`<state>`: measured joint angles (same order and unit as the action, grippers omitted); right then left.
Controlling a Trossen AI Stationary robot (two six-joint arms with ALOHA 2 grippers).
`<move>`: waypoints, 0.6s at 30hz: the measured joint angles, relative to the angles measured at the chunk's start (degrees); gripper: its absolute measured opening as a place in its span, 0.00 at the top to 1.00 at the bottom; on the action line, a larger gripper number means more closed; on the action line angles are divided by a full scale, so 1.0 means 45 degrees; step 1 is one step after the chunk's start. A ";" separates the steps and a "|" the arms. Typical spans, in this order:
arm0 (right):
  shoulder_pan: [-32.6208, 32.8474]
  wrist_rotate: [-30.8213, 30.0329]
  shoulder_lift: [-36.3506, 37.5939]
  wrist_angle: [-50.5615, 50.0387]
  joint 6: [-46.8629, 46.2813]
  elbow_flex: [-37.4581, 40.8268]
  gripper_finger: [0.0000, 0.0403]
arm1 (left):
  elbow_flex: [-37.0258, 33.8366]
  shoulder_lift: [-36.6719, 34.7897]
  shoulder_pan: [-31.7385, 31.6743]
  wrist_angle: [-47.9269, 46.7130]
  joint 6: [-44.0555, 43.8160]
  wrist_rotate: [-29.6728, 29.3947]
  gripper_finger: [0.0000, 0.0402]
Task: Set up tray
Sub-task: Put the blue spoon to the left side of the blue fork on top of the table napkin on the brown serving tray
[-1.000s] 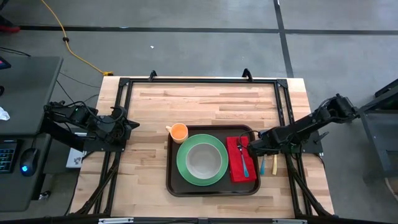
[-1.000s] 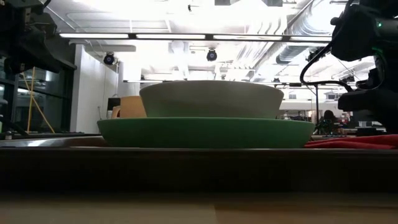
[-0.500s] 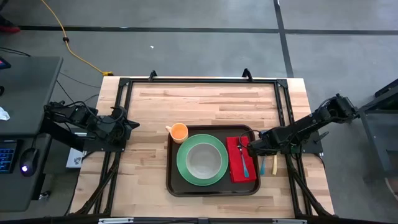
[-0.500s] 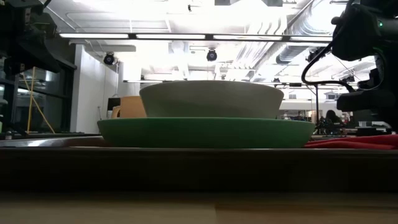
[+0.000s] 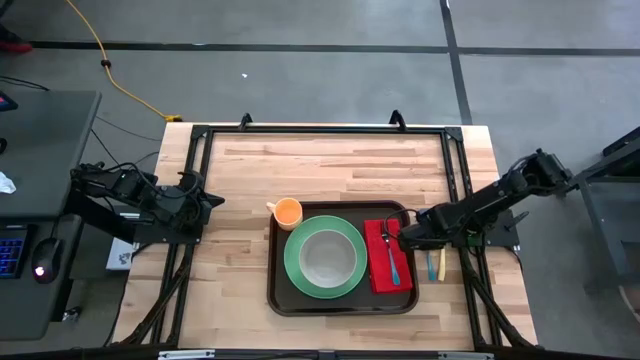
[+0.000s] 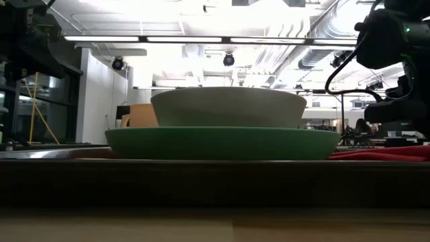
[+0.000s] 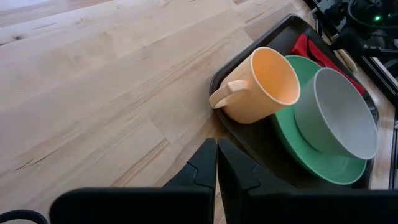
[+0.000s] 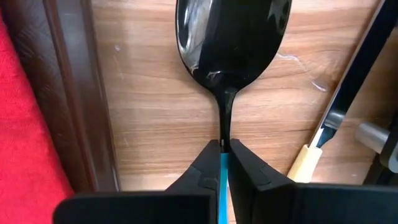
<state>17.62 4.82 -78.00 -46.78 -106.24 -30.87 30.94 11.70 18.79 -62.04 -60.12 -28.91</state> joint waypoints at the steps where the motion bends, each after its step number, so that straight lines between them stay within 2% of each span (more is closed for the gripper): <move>1: -0.0004 -0.0008 0.0005 -0.0011 -0.0004 -0.0038 0.99 | 0.0000 0.0000 0.0000 0.0000 0.0000 0.0000 0.89; 10: -0.0343 -0.0266 0.0001 -0.0516 0.0290 -0.0500 0.99 | 0.0000 0.0000 0.0000 0.0000 0.0000 -0.0002 0.89; 18: -0.0857 -0.0830 0.1029 -0.0781 0.0516 -0.0536 1.00 | 0.0000 0.0000 -0.0002 0.0000 0.0000 0.0031 0.89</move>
<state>13.77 1.08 -73.37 -50.30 -103.92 -33.28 30.94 11.70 18.78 -62.04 -60.12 -28.77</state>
